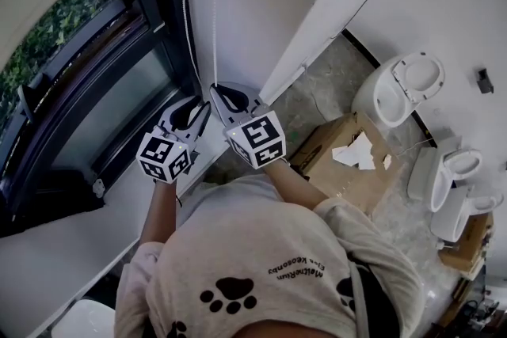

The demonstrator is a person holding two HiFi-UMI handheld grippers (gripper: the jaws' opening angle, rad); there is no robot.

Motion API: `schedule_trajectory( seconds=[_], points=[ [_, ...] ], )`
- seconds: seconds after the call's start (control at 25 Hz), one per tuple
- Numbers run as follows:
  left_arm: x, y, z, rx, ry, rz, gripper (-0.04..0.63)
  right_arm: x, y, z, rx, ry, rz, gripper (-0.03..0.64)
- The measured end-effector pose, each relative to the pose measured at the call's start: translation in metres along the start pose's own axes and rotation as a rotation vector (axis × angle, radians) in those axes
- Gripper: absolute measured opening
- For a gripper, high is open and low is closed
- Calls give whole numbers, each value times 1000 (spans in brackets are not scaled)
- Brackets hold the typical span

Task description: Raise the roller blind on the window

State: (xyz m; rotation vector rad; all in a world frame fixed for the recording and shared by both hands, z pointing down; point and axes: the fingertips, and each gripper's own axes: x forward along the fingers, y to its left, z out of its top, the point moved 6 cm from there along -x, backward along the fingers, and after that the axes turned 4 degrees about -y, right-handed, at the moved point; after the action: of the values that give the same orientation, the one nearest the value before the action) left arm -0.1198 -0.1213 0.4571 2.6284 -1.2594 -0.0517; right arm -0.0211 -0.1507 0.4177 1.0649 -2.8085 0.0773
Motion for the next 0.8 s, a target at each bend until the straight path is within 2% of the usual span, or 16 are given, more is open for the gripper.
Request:
schedule_trajectory(
  seconds=[0.16,0.52,0.64,0.8],
  points=[
    [-4,-2,48,44,-26,-6,98,0,1,0,0,-3,1,9],
    [9,-32,156,159,-115,-86,86,-1,2,1,-7,-1,2,9],
    [18,-36,180,208,-127,-95,86,0,3,2,-7,-10,6,9],
    [22,-39,198,216,-147,-122,85,3,7,1,-12,3,9,9]
  ],
)
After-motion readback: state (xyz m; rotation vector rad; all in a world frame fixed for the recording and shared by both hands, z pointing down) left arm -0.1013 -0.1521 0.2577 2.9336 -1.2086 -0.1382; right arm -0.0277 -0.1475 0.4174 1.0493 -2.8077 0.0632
